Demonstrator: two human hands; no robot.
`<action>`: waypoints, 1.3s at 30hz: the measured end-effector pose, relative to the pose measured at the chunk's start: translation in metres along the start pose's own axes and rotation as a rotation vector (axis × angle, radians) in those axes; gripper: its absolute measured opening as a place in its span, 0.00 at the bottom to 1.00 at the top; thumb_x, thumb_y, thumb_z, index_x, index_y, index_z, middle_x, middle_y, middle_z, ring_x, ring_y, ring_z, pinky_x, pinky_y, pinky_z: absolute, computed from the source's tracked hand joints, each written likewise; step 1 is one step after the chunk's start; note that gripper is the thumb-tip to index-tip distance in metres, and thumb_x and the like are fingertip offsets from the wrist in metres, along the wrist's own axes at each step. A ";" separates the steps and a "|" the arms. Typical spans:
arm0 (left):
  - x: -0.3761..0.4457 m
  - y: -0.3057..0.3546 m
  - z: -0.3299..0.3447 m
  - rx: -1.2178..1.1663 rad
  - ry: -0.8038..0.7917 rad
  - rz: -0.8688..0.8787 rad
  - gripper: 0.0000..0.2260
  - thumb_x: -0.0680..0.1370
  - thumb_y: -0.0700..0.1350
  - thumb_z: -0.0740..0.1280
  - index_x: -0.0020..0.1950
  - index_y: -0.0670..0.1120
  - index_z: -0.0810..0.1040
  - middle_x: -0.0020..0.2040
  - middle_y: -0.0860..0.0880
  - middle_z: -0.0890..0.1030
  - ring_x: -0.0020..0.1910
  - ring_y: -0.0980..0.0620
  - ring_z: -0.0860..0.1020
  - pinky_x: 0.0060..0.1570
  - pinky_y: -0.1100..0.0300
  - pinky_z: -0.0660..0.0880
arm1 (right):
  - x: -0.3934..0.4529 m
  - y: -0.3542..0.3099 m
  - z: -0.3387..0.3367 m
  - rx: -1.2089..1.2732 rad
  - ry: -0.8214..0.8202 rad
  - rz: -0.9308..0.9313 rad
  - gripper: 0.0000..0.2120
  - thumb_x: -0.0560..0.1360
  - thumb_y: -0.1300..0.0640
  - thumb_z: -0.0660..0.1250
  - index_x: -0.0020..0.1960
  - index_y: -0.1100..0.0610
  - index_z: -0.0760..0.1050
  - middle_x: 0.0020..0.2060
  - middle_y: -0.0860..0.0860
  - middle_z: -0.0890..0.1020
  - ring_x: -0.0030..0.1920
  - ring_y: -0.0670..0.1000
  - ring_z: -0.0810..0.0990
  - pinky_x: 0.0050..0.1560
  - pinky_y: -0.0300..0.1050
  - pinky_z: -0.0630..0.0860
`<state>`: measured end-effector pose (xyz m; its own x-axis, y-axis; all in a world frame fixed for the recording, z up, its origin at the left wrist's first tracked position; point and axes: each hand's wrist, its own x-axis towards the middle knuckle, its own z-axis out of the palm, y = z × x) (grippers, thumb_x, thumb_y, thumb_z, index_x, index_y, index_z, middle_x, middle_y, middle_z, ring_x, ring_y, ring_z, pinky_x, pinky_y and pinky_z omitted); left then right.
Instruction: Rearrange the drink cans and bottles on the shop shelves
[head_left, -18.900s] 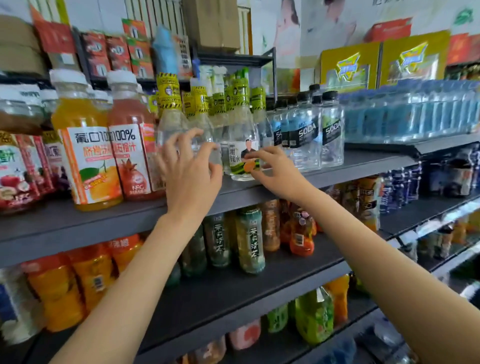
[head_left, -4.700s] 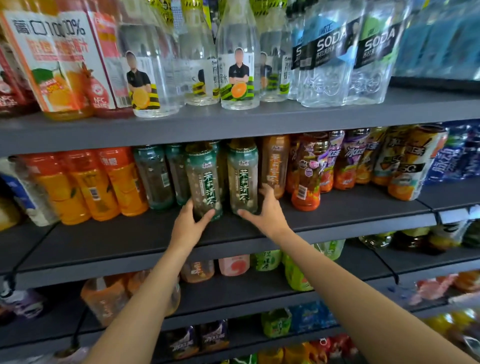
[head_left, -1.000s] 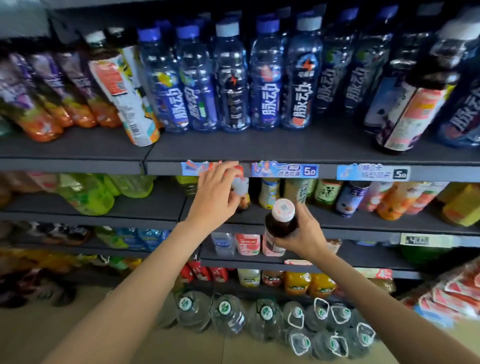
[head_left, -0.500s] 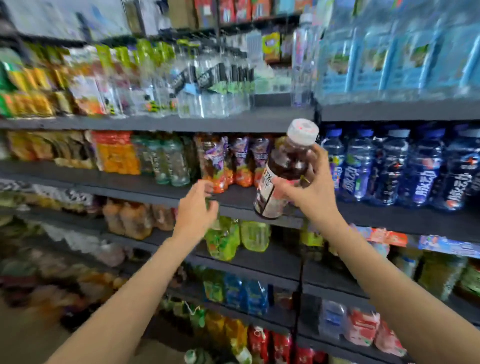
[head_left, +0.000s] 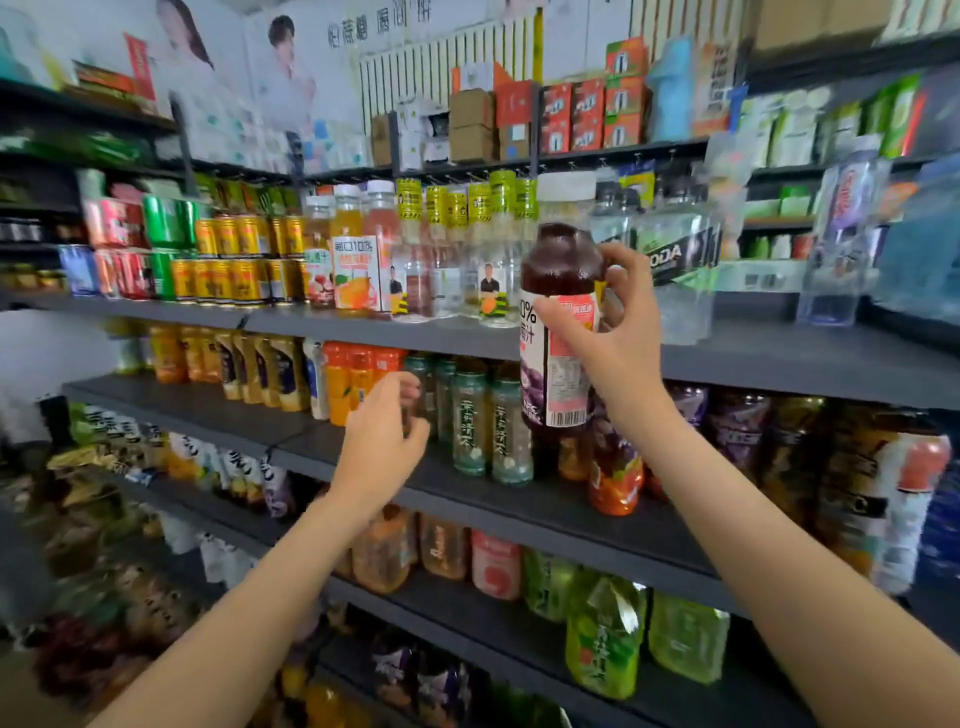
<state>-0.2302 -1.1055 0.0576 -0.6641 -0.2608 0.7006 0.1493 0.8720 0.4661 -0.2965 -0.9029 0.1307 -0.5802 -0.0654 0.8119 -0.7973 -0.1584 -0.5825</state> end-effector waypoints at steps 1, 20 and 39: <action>0.013 -0.014 -0.004 0.017 0.014 -0.006 0.13 0.76 0.39 0.64 0.61 0.43 0.69 0.52 0.52 0.73 0.54 0.54 0.73 0.53 0.63 0.68 | 0.008 0.010 0.016 0.003 -0.011 0.000 0.27 0.65 0.53 0.76 0.58 0.48 0.65 0.51 0.42 0.74 0.49 0.36 0.76 0.50 0.33 0.74; 0.200 -0.257 -0.062 0.097 0.027 0.138 0.20 0.75 0.38 0.64 0.67 0.44 0.71 0.63 0.44 0.73 0.64 0.42 0.69 0.63 0.42 0.65 | 0.117 0.089 0.291 -0.079 0.145 -0.021 0.29 0.67 0.50 0.75 0.62 0.53 0.66 0.50 0.44 0.73 0.47 0.36 0.75 0.49 0.31 0.73; 0.313 -0.358 -0.068 -0.133 -0.295 0.178 0.06 0.77 0.43 0.62 0.47 0.51 0.79 0.45 0.53 0.81 0.48 0.54 0.77 0.48 0.59 0.73 | 0.153 0.179 0.451 -0.878 0.125 -0.152 0.33 0.74 0.61 0.68 0.74 0.56 0.57 0.74 0.60 0.54 0.74 0.56 0.55 0.73 0.50 0.60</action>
<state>-0.4416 -1.5271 0.1463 -0.7986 0.0379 0.6007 0.3630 0.8264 0.4304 -0.4523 -1.3859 0.1687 -0.4313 0.0104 0.9021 -0.6775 0.6565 -0.3315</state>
